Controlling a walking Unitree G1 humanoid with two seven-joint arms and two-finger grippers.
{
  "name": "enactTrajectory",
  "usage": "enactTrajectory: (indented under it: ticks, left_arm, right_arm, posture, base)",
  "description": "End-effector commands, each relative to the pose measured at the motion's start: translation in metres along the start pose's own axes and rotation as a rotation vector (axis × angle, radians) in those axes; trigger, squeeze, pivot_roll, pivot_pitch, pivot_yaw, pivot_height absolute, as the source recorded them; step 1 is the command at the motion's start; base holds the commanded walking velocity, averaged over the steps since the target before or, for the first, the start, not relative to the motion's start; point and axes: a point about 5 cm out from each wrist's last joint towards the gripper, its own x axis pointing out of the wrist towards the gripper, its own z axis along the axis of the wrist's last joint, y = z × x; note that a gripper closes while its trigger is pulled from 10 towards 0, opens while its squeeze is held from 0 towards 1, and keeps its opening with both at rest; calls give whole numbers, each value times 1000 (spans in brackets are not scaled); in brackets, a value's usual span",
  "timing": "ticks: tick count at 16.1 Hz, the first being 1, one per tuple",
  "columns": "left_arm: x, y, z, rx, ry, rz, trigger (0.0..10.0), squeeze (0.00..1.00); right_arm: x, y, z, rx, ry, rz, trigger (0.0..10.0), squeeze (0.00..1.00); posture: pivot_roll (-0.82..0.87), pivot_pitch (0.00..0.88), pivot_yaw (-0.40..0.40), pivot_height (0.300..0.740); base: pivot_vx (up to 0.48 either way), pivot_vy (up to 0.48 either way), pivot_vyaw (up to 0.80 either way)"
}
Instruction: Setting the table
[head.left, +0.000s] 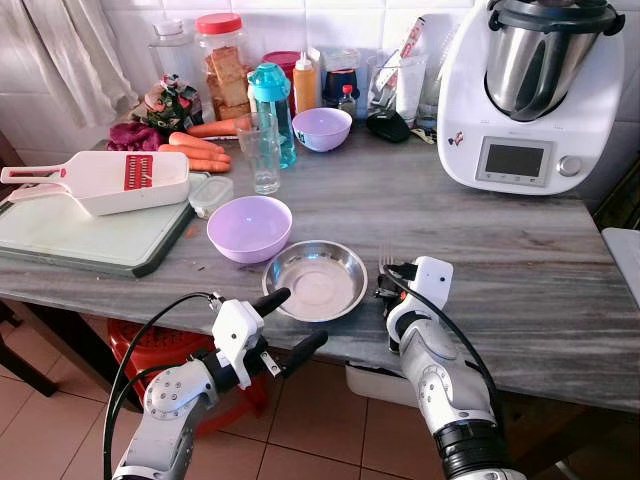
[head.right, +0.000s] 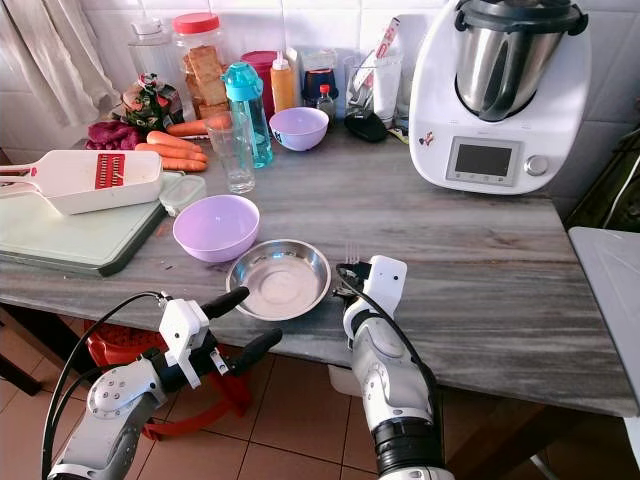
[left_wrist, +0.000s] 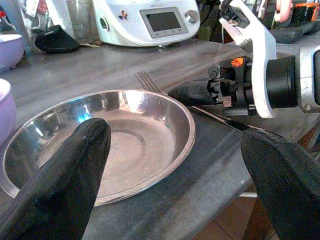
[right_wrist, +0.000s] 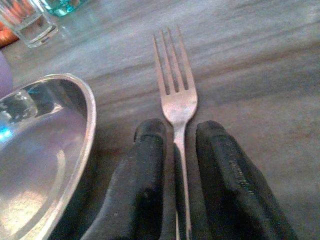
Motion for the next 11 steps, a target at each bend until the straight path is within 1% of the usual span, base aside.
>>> enactTrajectory:
  ticks: [1,7,9,11]
  left_arm:
    - [-1,-1,2,5,-2,-17,10000,0]
    - [-2,-3,2,4,1,-23,10000,0]
    - [-2,-3,3,9,-4,-21,10000,0]
    - [-1,-2,4,11,-15,-14,10000,0]
  right_arm:
    - [2,2,0,-1,3,-1,10000,1000]
    - [2,2,3,14,-5,0,10000,1000]
    - [1,5,15,23,-46,9,10000,1000]
    - [-3,7,30,4,-119,30,10000,1000]
  posture:
    - [-39,0,50,740]
    - [-38,0,48,740]
    - [-36,0,47,740]
    - [-35,0,46,740]
  base:
    - [0,0,0]
    - [0,0,0]
    - [0,0,0]
    - [0,0,0]
